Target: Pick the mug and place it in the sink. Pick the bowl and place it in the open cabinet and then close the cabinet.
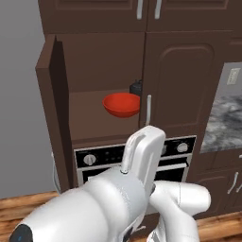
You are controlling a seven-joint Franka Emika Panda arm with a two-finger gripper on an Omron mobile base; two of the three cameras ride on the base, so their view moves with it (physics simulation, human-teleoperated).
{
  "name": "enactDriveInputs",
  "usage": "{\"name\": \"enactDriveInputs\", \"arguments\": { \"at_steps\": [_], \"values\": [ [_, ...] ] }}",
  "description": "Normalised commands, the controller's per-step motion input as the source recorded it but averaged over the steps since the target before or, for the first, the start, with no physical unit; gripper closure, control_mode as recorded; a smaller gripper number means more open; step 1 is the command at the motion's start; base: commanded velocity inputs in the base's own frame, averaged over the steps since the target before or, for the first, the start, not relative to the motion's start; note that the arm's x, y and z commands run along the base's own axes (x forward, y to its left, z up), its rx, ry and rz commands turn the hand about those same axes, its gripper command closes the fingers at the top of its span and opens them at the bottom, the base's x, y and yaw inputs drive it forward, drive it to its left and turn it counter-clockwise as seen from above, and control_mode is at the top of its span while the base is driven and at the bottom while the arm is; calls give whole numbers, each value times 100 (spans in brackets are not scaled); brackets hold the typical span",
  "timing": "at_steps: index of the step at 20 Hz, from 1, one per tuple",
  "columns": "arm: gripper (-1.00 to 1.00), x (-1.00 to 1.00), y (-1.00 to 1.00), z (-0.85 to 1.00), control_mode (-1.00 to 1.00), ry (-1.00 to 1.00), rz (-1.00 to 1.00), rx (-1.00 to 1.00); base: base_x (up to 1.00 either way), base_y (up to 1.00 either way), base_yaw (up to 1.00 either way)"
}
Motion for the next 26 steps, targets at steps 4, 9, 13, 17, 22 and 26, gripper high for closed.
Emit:
{"name": "enactDriveInputs", "arguments": {
  "at_steps": [4,9,13,17,22,26],
  "values": [
    [-100,0,60,0,-100,-7,-4,-16,0,0,0],
    [-100,8,58,0,-100,-2,-4,-13,0,0,0],
    [-100,23,48,-7,-100,0,-3,-10,0,0,0],
    [-100,35,31,-13,-100,0,0,-7,0,0,0],
    [-100,33,47,-24,-100,0,-1,-6,0,0,0],
    [-100,25,53,-19,-100,0,-1,-6,0,0,0]
  ]
}}
